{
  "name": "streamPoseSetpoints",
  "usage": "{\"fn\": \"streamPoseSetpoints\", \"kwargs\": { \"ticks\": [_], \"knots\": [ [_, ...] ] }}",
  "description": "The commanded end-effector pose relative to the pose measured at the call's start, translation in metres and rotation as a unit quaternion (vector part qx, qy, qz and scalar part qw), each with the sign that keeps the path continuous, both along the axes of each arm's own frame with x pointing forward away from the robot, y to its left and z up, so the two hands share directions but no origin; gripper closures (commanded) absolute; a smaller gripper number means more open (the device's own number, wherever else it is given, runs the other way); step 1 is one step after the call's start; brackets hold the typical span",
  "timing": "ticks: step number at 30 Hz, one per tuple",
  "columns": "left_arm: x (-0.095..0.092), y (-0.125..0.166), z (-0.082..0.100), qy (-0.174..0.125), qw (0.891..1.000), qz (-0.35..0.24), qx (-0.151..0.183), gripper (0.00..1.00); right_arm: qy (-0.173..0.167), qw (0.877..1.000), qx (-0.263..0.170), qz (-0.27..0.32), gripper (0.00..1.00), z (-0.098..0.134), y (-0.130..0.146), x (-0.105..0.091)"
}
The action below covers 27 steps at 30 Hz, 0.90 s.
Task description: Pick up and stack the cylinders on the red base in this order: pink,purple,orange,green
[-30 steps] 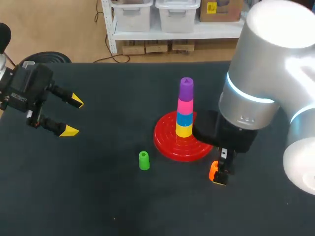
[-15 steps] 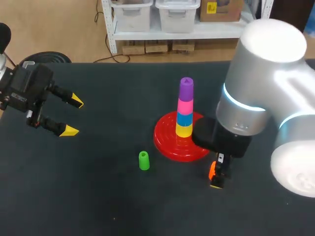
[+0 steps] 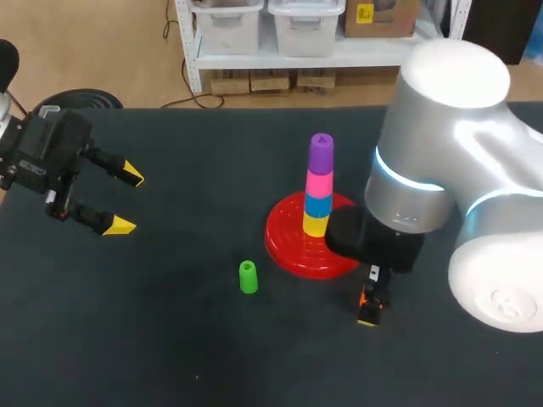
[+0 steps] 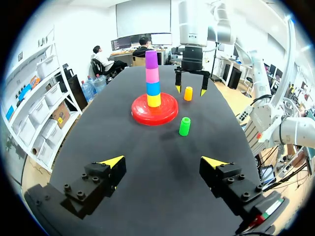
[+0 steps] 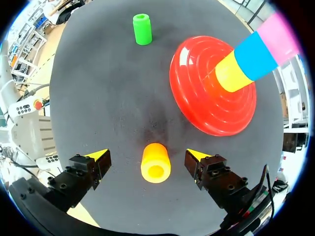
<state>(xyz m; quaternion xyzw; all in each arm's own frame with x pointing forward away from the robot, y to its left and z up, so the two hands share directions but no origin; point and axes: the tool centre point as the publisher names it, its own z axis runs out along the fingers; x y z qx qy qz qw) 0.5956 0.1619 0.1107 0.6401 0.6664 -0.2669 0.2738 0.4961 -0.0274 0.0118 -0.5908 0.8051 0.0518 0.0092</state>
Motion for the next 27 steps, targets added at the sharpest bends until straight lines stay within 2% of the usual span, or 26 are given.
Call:
{"fn": "streamPoseSetpoints", "kwargs": {
  "ticks": [1, 16, 18, 19, 20, 27],
  "knots": [
    [0.0001, 0.0001, -0.0011, -0.001, 1.000, 0.000, -0.001, 0.00, 0.001, 1.000, -0.002, 0.000, 0.00, -0.0002, 0.0019, 0.0008],
    [0.0001, 0.0001, -0.0011, -0.001, 1.000, 0.000, -0.001, 0.00, 0.013, 1.000, -0.018, -0.008, 0.00, -0.0008, -0.0015, 0.0026],
    [0.0001, 0.0001, -0.0011, -0.001, 1.000, 0.000, -0.001, 0.00, 0.013, 1.000, -0.018, -0.010, 0.49, -0.0014, -0.0021, 0.0031],
    [0.0001, 0.0001, -0.0011, -0.001, 1.000, 0.000, -0.001, 0.00, 0.013, 1.000, -0.018, -0.010, 0.80, -0.0016, -0.0022, 0.0032],
    [0.0001, 0.0001, -0.0011, -0.001, 1.000, 0.000, -0.001, 0.00, 0.014, 1.000, -0.018, -0.010, 1.00, -0.0018, -0.0022, 0.0032],
    [0.0001, 0.0001, -0.0011, -0.001, 1.000, 0.000, -0.001, 0.00, 0.017, 1.000, -0.018, -0.008, 1.00, -0.0034, -0.0009, 0.0037]
  ]
}}
